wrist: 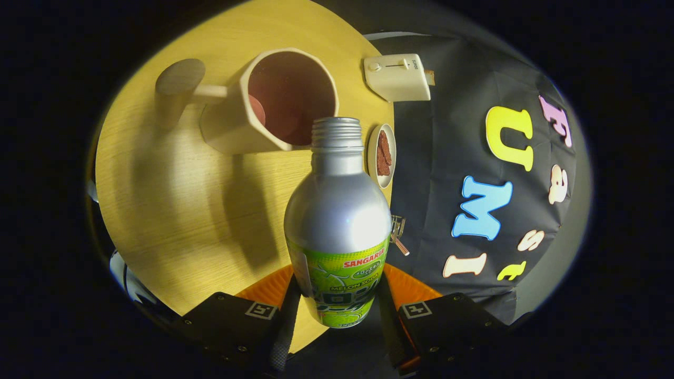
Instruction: Take the bottle from table, then pour the juice into the cup, finally place the bottle on the coaster
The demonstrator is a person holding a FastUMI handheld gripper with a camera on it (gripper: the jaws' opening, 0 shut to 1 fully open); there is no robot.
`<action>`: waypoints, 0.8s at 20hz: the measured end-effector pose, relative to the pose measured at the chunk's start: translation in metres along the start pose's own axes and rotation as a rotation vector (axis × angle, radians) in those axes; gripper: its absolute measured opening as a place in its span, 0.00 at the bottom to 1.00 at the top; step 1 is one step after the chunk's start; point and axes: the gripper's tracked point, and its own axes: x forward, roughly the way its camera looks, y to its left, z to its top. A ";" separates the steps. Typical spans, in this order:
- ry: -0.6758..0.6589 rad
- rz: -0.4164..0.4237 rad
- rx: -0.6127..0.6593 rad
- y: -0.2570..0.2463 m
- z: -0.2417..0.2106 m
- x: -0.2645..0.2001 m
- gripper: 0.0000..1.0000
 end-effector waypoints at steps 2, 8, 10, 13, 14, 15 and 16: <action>0.005 -0.011 -0.026 -0.003 -0.001 -0.001 0.71; 0.027 -0.020 -0.115 -0.010 0.001 -0.001 0.70; 0.032 -0.022 -0.142 -0.012 0.002 -0.002 0.71; 0.047 -0.024 -0.170 -0.014 -0.001 -0.001 0.71; 0.051 -0.023 -0.178 -0.014 -0.002 -0.001 0.71; 0.053 -0.025 -0.185 -0.015 -0.002 -0.002 0.70; 0.056 -0.025 -0.190 -0.016 -0.004 -0.004 0.70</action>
